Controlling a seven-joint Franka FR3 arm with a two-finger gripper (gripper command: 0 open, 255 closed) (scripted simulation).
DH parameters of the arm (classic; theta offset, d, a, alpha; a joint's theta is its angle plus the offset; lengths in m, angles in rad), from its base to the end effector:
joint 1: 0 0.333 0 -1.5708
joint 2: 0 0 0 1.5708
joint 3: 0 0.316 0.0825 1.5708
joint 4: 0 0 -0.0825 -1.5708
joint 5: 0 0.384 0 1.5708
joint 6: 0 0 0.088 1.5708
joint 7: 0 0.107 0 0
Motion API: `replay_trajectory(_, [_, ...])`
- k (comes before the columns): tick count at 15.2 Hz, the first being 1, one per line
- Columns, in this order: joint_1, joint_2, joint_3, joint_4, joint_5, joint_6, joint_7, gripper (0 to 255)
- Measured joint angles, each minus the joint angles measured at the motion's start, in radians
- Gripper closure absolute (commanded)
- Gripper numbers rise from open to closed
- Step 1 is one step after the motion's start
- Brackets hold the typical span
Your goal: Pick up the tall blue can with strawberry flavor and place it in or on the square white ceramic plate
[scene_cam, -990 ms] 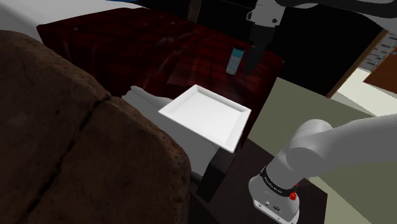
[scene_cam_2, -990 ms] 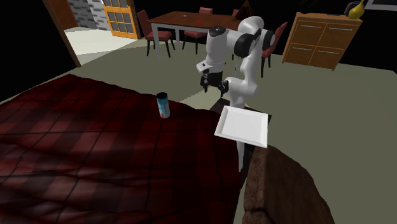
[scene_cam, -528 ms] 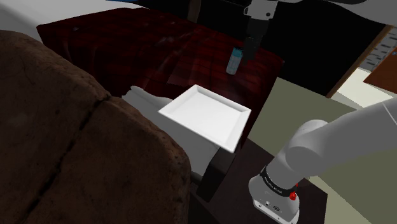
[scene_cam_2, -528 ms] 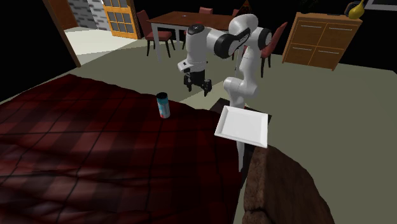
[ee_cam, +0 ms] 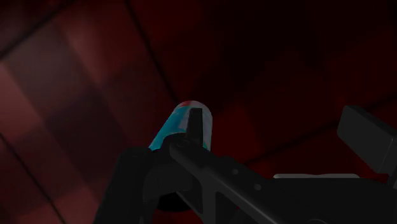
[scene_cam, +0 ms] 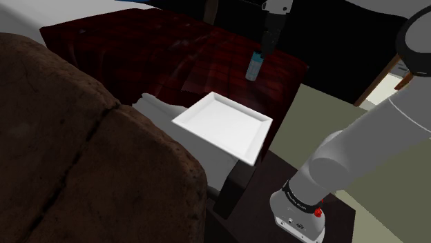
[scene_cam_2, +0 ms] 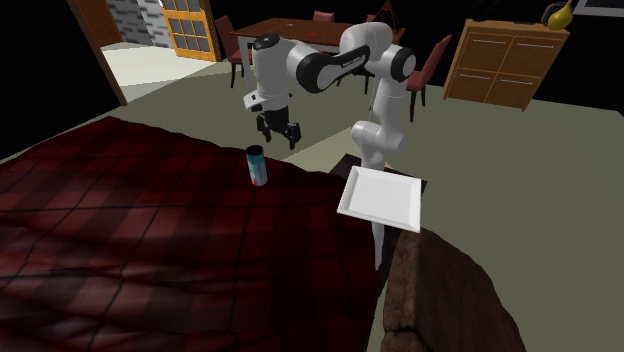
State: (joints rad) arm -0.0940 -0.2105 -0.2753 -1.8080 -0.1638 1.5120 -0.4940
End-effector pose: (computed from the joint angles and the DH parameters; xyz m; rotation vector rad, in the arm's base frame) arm 0.4378 -0.2032 0.6137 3.0699 0.2016 -0.1988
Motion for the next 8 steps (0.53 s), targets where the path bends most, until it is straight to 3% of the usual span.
replay_trajectory(5, [-0.034,0.194,-0.059,0.219,0.033,-0.018,-0.111,0])
replay_trajectory(8, [-0.043,0.226,-0.068,0.234,0.04,0.0,-0.129,0])
